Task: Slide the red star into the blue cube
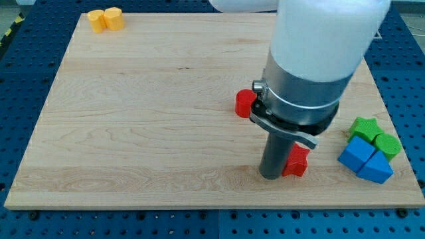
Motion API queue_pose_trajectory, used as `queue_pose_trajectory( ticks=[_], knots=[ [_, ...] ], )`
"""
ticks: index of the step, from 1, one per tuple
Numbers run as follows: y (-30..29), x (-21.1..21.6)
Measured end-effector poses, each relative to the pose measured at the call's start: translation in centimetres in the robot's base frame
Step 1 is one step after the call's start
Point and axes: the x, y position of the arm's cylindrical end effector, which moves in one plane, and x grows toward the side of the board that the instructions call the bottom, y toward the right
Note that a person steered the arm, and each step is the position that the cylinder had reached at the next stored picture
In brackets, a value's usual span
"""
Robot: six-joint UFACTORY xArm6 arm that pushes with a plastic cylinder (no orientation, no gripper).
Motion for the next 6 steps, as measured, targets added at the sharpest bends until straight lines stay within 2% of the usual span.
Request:
queue_pose_trajectory(
  ticks=[1,3,6],
  knots=[
    [-1.1,-1.3],
    [1.8,-1.3],
    [8.6,1.3]
  ],
)
